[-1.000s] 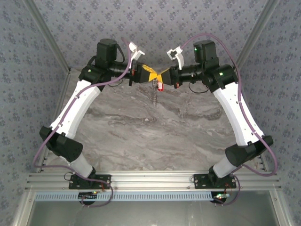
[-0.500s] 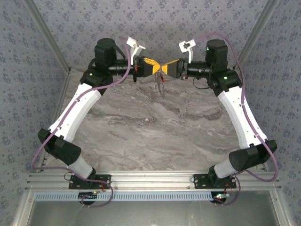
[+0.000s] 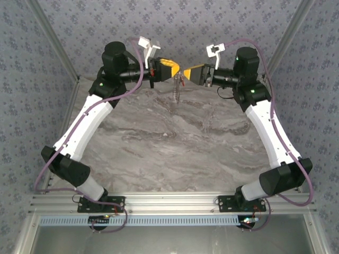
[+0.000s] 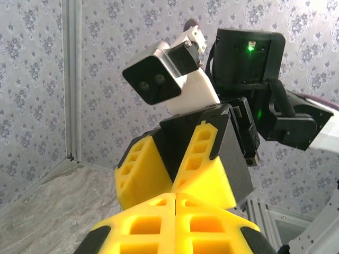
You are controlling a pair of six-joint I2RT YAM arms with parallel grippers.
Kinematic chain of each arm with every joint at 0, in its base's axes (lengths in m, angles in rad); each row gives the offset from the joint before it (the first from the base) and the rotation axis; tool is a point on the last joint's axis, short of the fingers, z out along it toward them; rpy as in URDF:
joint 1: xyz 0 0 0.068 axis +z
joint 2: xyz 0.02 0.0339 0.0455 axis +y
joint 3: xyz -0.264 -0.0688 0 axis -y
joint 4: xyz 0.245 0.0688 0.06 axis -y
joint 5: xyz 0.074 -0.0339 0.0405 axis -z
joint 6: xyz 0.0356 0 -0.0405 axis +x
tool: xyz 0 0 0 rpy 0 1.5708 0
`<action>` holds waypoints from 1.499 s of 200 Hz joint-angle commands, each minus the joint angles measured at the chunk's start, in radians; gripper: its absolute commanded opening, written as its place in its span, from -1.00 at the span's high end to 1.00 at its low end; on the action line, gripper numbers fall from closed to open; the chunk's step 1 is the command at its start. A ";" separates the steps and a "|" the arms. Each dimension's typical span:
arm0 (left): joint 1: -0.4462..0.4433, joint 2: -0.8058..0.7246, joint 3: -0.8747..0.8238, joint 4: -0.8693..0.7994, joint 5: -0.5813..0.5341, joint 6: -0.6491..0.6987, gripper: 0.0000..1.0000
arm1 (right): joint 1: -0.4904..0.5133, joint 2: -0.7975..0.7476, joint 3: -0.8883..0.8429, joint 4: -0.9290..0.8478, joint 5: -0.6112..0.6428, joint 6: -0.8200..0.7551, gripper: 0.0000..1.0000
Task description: Put the keys on the keyring
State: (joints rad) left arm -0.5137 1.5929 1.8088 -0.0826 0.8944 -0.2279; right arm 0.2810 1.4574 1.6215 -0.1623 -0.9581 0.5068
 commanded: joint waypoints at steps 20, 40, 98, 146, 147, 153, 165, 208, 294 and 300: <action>-0.009 -0.030 -0.013 0.121 -0.020 -0.055 1.00 | -0.001 -0.004 -0.036 0.226 -0.023 0.167 0.06; -0.009 -0.030 -0.014 0.124 -0.024 -0.056 1.00 | 0.002 0.007 -0.040 0.275 -0.034 0.208 0.20; -0.009 -0.030 -0.021 0.139 -0.041 -0.057 1.00 | 0.026 0.027 -0.048 0.317 -0.057 0.245 0.83; -0.009 -0.032 -0.025 0.149 -0.055 -0.056 1.00 | 0.047 0.021 -0.082 0.308 -0.059 0.242 0.97; -0.008 -0.032 -0.025 0.149 -0.055 -0.057 1.00 | 0.047 0.021 -0.082 0.308 -0.059 0.242 0.97; -0.009 -0.033 -0.025 0.148 -0.056 -0.057 1.00 | 0.049 0.020 -0.086 0.305 -0.059 0.242 0.97; -0.009 -0.032 -0.025 0.149 -0.058 -0.057 1.00 | 0.049 0.013 -0.094 0.291 -0.061 0.235 0.96; -0.007 -0.034 -0.024 0.152 -0.061 -0.053 1.00 | 0.003 -0.025 -0.109 0.195 -0.049 0.171 0.54; -0.007 -0.017 -0.020 0.197 -0.061 -0.088 1.00 | -0.047 0.008 -0.083 0.540 -0.035 0.416 -0.07; -0.007 -0.017 -0.020 0.202 -0.061 -0.091 1.00 | -0.043 0.014 -0.081 0.574 -0.036 0.442 -0.09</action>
State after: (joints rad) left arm -0.5137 1.5929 1.7809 0.0353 0.8402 -0.2909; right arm 0.2264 1.4490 1.5066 0.2077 -0.9848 0.8188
